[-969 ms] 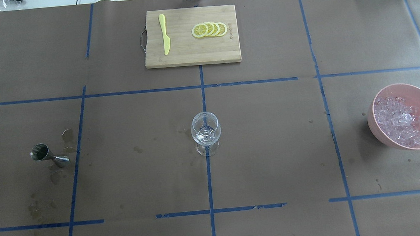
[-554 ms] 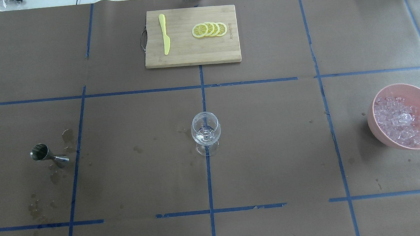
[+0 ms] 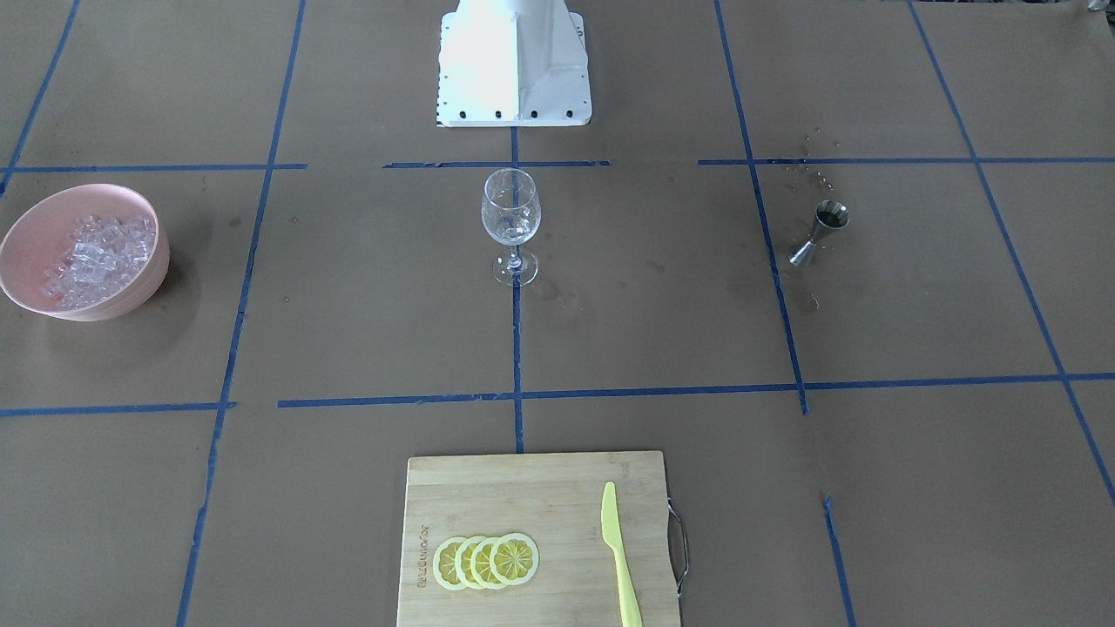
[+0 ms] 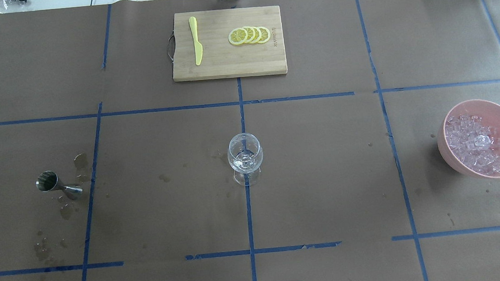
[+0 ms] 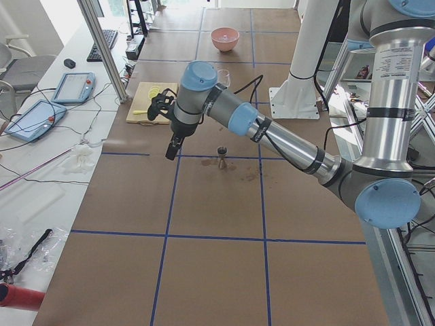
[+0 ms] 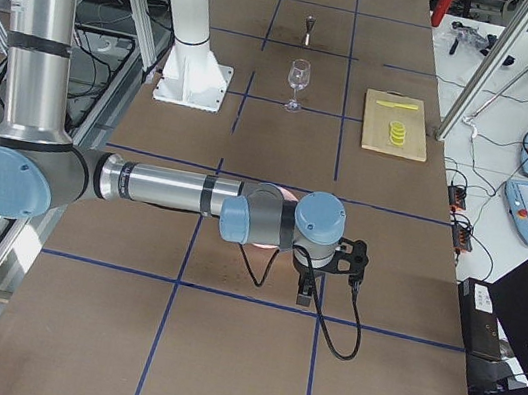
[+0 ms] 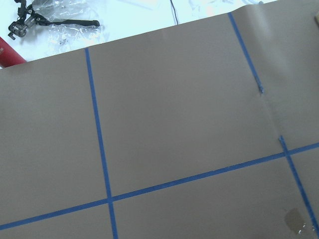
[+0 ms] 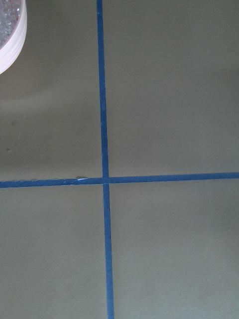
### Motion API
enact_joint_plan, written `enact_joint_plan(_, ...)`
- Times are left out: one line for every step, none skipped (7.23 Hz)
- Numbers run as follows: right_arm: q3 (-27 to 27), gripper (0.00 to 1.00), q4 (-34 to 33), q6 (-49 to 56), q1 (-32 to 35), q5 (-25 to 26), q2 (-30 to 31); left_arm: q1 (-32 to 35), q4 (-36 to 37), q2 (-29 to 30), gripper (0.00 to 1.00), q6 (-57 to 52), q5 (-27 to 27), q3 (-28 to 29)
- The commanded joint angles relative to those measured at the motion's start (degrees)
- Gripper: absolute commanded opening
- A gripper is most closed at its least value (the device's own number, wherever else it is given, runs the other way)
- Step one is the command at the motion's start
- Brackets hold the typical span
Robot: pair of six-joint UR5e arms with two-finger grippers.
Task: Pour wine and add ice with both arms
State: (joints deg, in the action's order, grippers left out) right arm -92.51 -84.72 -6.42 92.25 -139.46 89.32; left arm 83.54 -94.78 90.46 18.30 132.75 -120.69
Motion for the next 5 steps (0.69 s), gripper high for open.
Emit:
enact_joint_plan(-0.6, 1.0, 0.1, 0.0, -0.8, -0.1, 0.1, -12.2, -14.8, -8.2, 0.99, 21.8, -6.9, -6.6)
enact_joint_plan(-0.3, 1.0, -0.3, 0.0, -0.8, -0.3, 0.3, -20.2, -26.7, -13.5, 0.99, 32.8, -14.9, -6.7)
enact_joint_plan(-0.3, 1.0, -0.4, -0.1, -0.8, -0.3, 0.3, -26.5, -34.8, -18.1, 0.99, 38.9, -21.1, -6.7)
enact_joint_plan(-0.6, 1.0, -1.5, -3.6, -0.9, -2.2, -0.1, -32.2, -40.5, -21.5, 0.99, 44.4, -27.6, -6.8)
enact_joint_plan(-0.9, 1.0, -1.6, -5.6, -1.2, -2.9, -0.3, -38.9, -44.1, -24.3, 0.99, 48.7, -35.7, -7.1)
